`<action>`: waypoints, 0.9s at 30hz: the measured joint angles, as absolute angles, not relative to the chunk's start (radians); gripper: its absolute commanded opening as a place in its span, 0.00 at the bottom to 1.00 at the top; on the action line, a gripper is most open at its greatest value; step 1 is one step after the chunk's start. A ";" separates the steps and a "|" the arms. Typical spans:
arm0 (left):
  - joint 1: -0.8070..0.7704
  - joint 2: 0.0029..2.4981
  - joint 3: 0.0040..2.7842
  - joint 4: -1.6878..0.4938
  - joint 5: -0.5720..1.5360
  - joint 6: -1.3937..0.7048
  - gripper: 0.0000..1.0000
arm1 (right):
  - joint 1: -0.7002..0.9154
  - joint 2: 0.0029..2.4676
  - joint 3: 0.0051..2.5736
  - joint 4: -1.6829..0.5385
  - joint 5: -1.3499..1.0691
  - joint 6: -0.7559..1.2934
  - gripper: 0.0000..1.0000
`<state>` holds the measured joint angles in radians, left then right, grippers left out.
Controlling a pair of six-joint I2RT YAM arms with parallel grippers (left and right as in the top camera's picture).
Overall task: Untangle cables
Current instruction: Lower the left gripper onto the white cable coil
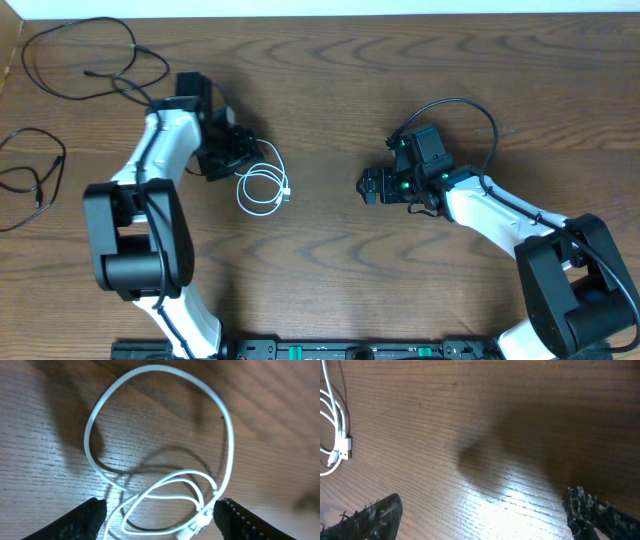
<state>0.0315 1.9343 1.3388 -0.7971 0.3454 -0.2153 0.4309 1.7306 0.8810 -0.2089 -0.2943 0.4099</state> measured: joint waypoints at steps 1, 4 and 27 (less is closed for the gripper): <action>0.020 1.935 1.339 -0.796 0.317 -0.211 0.68 | 0.431 1.731 0.881 -0.209 -0.294 0.410 0.99; -0.007 1.935 1.339 -0.773 0.246 -0.187 0.68 | 0.431 1.731 0.881 -0.209 -0.292 0.410 0.99; -0.023 1.935 1.339 -0.725 0.287 -0.802 0.65 | 0.431 1.731 0.881 -0.208 -0.272 0.410 0.99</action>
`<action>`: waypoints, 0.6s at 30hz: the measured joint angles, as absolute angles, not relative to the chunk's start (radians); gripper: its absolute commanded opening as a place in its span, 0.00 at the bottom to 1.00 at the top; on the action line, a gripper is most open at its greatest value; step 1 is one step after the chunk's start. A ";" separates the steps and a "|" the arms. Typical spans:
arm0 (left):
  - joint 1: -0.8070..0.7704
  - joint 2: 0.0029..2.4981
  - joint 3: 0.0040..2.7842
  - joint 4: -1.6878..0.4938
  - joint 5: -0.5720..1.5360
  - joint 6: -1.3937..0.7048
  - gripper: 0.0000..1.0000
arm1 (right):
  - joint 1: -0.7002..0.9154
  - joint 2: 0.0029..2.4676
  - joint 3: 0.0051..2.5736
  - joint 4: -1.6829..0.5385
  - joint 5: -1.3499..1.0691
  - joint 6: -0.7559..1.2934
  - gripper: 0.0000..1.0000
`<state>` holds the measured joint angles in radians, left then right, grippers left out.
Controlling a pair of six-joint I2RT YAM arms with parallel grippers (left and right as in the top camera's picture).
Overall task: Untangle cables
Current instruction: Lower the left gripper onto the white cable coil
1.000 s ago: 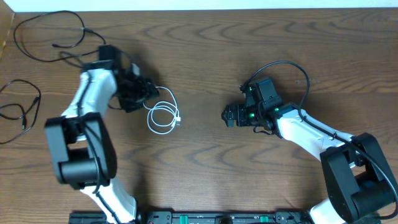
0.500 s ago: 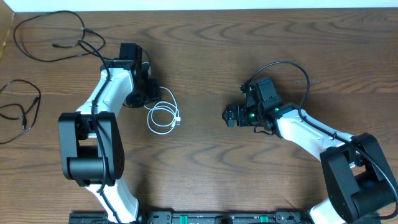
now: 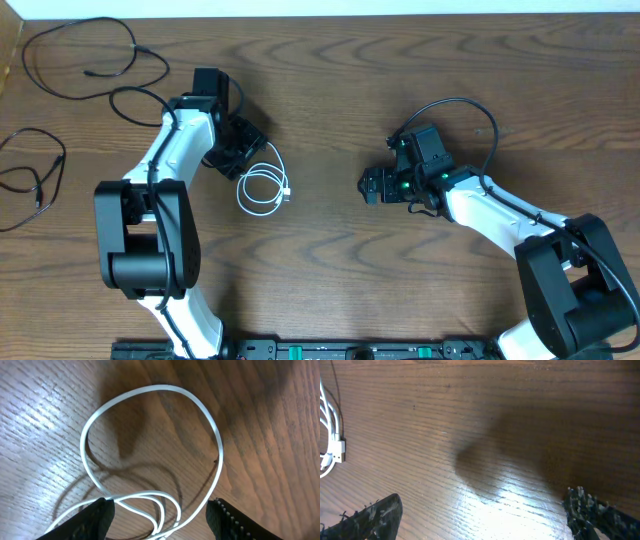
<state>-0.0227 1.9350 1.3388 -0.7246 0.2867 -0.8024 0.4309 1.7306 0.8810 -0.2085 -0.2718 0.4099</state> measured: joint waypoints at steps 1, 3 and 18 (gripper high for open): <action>-0.023 1.935 1.339 -0.727 0.286 -0.810 0.65 | 0.431 1.731 0.881 -0.208 -0.272 0.410 0.99; -0.029 1.935 1.339 -0.736 0.282 -0.841 0.65 | 0.431 1.731 0.881 -0.208 -0.272 0.410 0.99; -0.180 1.935 1.336 -0.777 0.059 -1.262 0.64 | 0.431 1.731 0.881 -0.211 -0.272 0.410 0.99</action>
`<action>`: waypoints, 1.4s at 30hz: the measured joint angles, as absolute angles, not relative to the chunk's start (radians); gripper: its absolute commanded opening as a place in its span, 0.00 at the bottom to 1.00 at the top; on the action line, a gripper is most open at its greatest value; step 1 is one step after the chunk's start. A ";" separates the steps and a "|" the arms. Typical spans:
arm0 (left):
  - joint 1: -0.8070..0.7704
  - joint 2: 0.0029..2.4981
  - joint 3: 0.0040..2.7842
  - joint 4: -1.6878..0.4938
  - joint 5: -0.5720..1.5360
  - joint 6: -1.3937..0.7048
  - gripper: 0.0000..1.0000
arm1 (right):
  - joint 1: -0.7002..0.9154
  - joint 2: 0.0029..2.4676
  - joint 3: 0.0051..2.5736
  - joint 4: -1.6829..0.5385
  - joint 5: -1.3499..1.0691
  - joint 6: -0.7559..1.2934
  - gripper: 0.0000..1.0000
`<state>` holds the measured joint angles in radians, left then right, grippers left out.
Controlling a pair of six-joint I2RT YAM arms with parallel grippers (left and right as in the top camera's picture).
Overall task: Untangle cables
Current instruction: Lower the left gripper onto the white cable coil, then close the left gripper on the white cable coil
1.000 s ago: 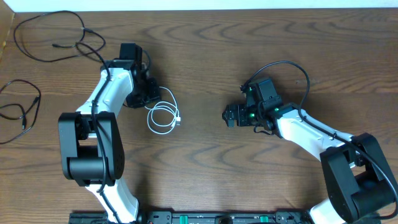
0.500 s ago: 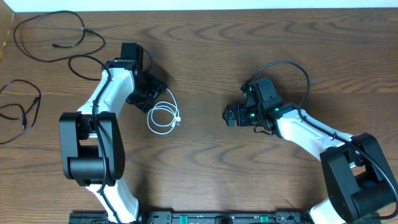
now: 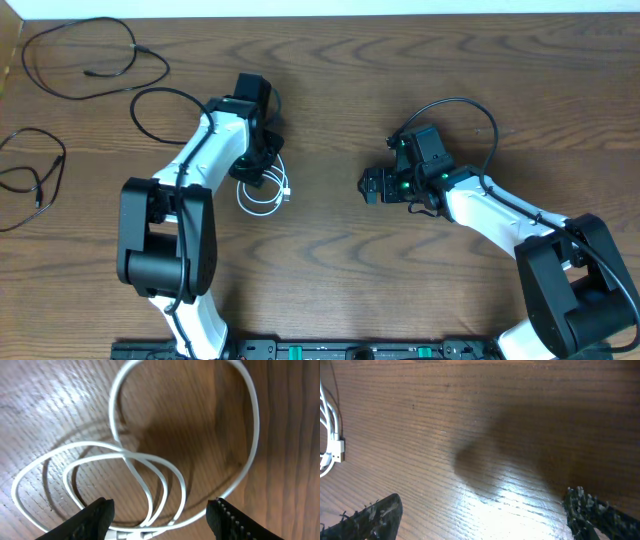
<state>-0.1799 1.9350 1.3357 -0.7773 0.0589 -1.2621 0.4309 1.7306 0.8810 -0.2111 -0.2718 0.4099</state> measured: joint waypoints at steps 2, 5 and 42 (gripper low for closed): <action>-0.179 1.935 1.336 -0.777 0.033 -1.293 0.64 | 0.431 1.731 0.881 -0.212 -0.272 0.410 0.99; -0.177 1.935 1.333 -0.776 0.006 -1.321 0.63 | 0.431 1.731 0.881 -0.211 -0.272 0.410 0.99; -0.159 1.871 1.215 -0.640 -0.036 -1.324 0.08 | 0.431 1.731 0.881 -0.208 -0.272 0.410 0.99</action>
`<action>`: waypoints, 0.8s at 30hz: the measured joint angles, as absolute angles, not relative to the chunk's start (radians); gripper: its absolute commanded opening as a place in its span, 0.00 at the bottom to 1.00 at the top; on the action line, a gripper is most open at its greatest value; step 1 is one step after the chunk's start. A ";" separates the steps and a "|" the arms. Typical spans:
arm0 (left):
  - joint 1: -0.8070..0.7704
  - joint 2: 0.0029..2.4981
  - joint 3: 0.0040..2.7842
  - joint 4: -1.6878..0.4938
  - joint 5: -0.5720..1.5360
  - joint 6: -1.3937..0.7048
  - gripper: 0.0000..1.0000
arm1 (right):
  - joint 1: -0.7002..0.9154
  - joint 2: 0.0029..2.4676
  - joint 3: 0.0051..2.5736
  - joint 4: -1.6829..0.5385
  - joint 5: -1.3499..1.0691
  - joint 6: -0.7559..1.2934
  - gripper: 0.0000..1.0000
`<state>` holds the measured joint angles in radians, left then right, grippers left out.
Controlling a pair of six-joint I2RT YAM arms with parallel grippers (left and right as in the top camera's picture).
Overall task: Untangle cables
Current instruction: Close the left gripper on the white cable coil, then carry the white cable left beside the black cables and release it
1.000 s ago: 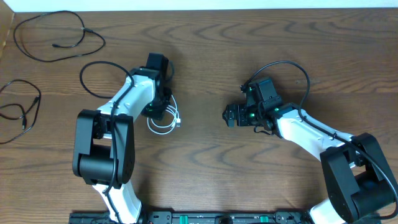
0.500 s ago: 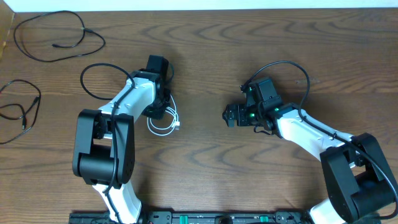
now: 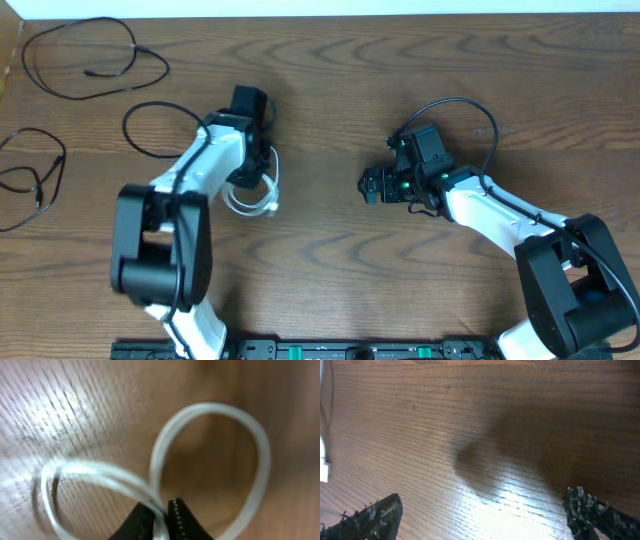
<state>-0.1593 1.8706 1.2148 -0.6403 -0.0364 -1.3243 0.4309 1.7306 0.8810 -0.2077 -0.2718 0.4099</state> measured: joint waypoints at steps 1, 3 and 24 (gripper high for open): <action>-0.152 1.840 1.215 -0.629 -0.036 -1.312 0.08 | 0.431 1.731 0.881 -0.208 -0.272 0.410 0.99; -0.135 1.766 1.215 -0.598 -0.037 -1.287 0.08 | 0.431 1.731 0.881 -0.207 -0.271 0.410 0.99; -0.002 1.460 1.215 -0.535 -0.326 -1.061 0.08 | 0.431 1.731 0.881 -0.210 -0.270 0.410 0.99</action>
